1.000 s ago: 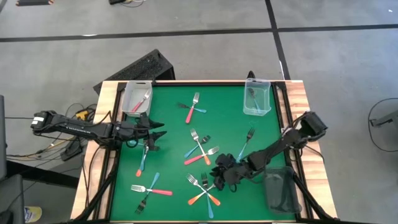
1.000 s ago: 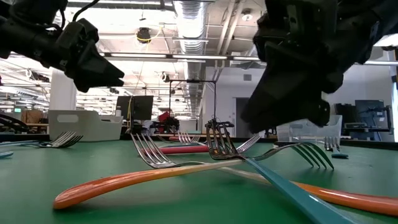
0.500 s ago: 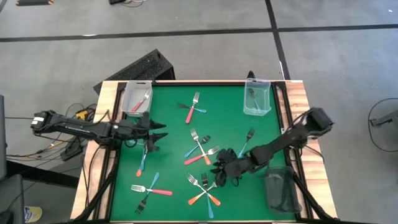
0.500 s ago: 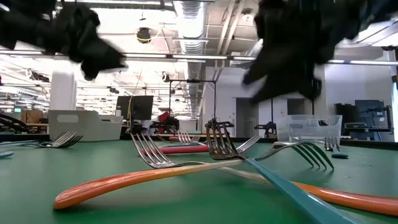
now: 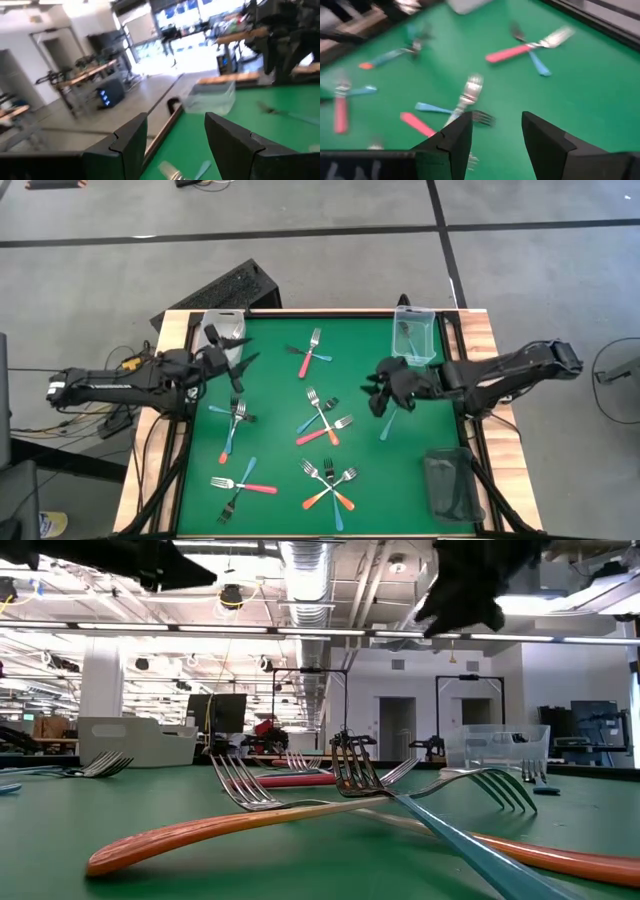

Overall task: Sort silverware by color (type)
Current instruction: Put the pink fork into the white bin

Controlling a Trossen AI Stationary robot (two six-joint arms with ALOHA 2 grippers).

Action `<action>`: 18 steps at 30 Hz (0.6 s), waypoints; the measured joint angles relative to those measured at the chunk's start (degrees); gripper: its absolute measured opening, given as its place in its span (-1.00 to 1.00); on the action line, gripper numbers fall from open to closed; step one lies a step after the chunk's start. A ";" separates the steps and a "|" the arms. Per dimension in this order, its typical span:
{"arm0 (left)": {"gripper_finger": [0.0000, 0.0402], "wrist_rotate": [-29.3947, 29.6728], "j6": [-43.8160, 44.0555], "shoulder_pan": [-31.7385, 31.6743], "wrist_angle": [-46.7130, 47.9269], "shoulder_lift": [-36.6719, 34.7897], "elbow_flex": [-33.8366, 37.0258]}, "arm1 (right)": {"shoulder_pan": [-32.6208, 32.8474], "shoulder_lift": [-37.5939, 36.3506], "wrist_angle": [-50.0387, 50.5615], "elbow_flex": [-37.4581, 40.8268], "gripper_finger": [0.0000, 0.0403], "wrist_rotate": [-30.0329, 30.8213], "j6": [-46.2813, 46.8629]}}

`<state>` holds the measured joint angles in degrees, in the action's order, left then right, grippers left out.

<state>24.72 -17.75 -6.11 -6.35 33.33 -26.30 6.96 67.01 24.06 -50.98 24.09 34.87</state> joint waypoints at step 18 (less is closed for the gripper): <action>-0.07 -4.15 10.72 -3.72 14.46 0.04 -1.49 | -14.32 12.59 -6.27 -0.01 -0.03 -17.98 -7.57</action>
<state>20.57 -7.03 -9.83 8.11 33.36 -27.79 -7.36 79.60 17.79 -50.99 6.11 27.31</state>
